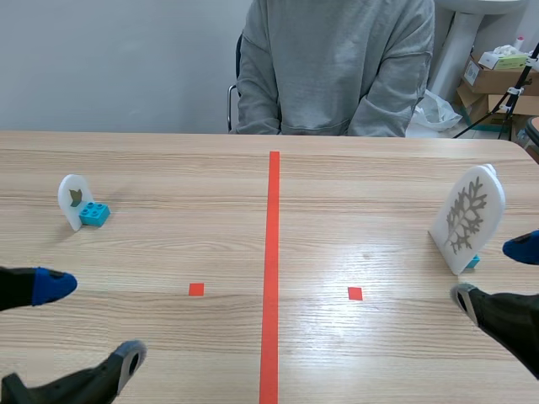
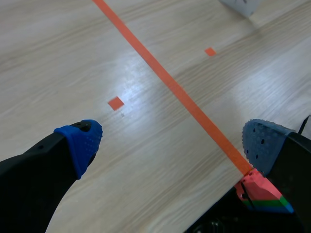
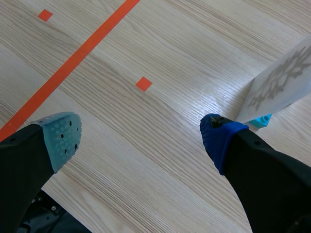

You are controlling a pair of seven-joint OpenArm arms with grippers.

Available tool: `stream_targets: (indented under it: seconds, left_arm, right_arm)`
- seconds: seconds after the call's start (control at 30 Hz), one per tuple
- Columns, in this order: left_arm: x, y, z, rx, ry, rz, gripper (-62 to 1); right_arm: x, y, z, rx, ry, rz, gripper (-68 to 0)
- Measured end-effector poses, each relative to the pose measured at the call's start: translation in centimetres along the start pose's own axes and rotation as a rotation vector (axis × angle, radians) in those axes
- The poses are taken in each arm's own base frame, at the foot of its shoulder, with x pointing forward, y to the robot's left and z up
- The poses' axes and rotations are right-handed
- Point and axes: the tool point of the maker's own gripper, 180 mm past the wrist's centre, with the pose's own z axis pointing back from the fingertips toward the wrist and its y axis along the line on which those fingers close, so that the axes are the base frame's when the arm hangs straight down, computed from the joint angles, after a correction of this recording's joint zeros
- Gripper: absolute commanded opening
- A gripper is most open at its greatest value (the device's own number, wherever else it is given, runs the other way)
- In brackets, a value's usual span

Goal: Do the leaf sorting experiment

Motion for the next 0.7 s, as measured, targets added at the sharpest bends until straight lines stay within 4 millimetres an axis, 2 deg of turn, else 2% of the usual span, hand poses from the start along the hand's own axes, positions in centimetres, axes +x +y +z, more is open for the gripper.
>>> stream_targets:
  seconds: [0.17,0.7]
  left_arm:
    - [-0.42,-0.47,0.28,-0.011,0.006,0.091,0.8]
    - [-0.24,-0.40,0.21,-0.012,-0.002,0.109,0.8]
  right_arm:
    - [0.24,0.11,0.00,0.007,-0.013,-0.014,-17.4]
    - [-0.41,0.14,0.00,0.008,0.022,-0.016,-17.4]
